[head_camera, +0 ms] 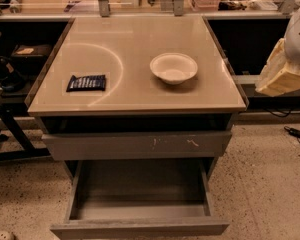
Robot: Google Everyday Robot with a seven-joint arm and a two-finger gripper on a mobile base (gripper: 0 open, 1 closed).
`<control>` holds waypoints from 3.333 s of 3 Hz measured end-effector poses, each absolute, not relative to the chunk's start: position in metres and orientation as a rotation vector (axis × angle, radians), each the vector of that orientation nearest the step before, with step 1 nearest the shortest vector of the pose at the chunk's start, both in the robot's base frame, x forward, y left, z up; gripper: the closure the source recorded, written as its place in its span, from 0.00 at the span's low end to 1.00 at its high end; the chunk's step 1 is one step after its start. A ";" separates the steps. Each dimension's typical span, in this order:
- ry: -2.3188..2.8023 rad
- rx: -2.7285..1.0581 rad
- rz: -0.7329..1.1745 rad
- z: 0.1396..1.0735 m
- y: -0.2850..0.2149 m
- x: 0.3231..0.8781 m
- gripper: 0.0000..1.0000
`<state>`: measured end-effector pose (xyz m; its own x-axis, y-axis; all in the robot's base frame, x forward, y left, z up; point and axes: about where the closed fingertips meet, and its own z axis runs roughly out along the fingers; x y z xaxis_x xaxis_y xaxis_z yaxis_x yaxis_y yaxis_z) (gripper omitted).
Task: Close middle drawer
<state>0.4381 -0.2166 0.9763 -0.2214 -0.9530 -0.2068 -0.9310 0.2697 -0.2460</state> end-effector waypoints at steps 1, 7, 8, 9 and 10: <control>2.269 -1.706 -0.097 0.967 -0.227 0.422 1.00; 2.590 -1.753 0.370 0.730 -0.207 0.272 1.00; 2.646 -1.753 0.495 0.659 -0.189 0.250 1.00; 2.692 -1.730 0.592 0.613 -0.178 0.235 1.00; 2.697 -1.723 0.606 0.608 -0.177 0.233 1.00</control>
Offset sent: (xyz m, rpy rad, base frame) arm -0.1274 -0.0301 -0.1310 -0.0409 0.2805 -0.1072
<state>0.2334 -0.1771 0.6076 -0.4355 -0.8945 -0.1009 -0.8516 0.3731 0.3681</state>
